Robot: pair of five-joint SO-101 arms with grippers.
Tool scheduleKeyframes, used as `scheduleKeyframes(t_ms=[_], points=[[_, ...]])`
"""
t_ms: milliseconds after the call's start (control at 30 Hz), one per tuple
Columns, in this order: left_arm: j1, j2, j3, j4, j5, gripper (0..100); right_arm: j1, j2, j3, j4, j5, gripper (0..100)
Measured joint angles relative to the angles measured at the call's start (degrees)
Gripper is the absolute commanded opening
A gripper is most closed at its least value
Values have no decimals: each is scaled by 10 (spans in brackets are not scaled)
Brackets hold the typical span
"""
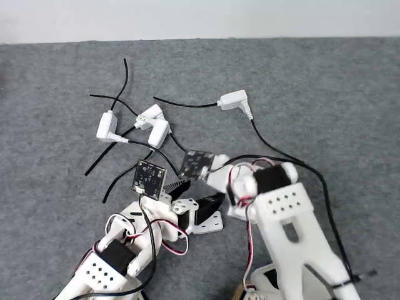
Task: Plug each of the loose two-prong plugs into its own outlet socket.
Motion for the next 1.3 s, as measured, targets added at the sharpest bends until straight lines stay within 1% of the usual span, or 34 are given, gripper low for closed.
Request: scheduleKeyframes(t_ms=[100,300,533,767,900,1100,1300], points=[[0,0,0,-2,2,283,-12,-18,0,12,-8,9],[0,0,18,-4,2,283,-12,-25,-2,16,-23,9],[0,-7,21,-9,5,283,-26,-25,-58,49,-43,9],[-1,-7,21,-6,6,283,-33,-26,-69,65,-62,9],[-1,-7,20,-11,6,283,-33,-65,-69,67,-62,9],[-2,-5,21,-6,6,283,-33,-135,-68,97,-62,9],[1,0,22,-5,4,283,-33,-161,-69,105,-67,9]])
